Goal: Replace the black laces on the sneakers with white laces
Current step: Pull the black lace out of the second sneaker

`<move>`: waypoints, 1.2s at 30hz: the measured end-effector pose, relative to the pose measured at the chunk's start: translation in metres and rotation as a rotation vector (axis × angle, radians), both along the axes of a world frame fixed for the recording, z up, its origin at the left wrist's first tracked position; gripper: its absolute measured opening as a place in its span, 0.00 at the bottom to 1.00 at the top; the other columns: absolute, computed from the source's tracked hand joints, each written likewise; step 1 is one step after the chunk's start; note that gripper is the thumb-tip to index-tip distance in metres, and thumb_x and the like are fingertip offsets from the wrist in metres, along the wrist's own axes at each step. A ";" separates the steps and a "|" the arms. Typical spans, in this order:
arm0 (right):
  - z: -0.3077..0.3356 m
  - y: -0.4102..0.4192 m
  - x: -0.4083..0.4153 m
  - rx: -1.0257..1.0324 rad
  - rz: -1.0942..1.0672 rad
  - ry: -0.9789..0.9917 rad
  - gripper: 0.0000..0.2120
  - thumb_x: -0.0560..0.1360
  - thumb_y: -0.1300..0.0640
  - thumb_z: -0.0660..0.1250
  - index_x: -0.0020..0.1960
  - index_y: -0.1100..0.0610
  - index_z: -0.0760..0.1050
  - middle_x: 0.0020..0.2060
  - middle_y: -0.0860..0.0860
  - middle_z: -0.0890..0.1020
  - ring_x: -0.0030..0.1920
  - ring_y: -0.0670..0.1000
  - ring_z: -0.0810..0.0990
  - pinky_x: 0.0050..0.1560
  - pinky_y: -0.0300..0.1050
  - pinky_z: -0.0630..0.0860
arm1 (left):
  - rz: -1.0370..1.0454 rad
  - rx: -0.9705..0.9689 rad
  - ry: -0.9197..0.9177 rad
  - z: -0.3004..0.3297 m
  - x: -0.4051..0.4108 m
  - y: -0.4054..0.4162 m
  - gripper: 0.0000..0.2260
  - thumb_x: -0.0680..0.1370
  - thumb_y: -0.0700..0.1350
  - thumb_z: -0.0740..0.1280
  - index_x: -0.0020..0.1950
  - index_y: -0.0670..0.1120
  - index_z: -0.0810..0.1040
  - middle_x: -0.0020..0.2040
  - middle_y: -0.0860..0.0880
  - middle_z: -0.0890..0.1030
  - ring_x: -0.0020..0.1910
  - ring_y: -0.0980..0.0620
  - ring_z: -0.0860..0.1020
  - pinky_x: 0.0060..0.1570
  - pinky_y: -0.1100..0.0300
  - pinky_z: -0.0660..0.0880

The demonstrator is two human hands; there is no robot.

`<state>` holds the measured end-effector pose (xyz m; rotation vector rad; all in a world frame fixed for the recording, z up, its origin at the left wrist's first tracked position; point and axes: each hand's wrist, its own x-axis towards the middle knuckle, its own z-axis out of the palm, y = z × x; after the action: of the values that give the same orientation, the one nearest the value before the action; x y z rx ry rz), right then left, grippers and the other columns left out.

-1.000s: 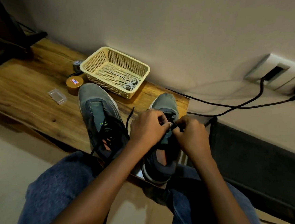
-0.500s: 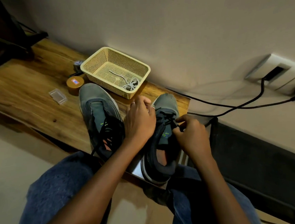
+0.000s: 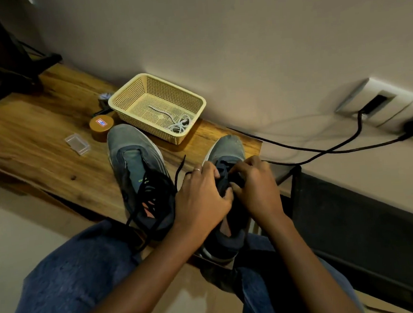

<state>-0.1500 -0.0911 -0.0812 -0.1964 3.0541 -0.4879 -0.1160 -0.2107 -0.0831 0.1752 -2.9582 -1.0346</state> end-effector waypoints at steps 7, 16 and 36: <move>-0.002 -0.008 -0.007 0.082 0.039 0.065 0.10 0.75 0.55 0.69 0.55 0.56 0.78 0.57 0.53 0.73 0.58 0.55 0.69 0.52 0.50 0.73 | -0.028 -0.116 -0.090 -0.009 -0.002 0.005 0.19 0.79 0.54 0.62 0.66 0.46 0.66 0.63 0.46 0.70 0.60 0.46 0.73 0.47 0.56 0.71; 0.002 0.000 -0.009 -0.008 -0.255 0.121 0.05 0.76 0.57 0.68 0.50 0.58 0.76 0.58 0.54 0.74 0.59 0.58 0.69 0.53 0.55 0.68 | -0.094 -0.243 -0.075 -0.012 -0.003 0.014 0.15 0.83 0.49 0.54 0.63 0.43 0.73 0.62 0.44 0.71 0.56 0.45 0.76 0.43 0.58 0.67; 0.019 -0.007 -0.014 -0.065 -0.340 0.173 0.05 0.74 0.53 0.69 0.46 0.53 0.77 0.57 0.49 0.75 0.60 0.54 0.64 0.51 0.50 0.54 | -0.006 0.022 -0.117 -0.018 -0.011 0.005 0.13 0.81 0.41 0.57 0.65 0.43 0.71 0.54 0.41 0.80 0.53 0.41 0.78 0.41 0.57 0.67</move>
<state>-0.1640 -0.0980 -0.0626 0.3003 3.2553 -0.6156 -0.1274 -0.2055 -0.1007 0.2347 -3.0530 -1.0952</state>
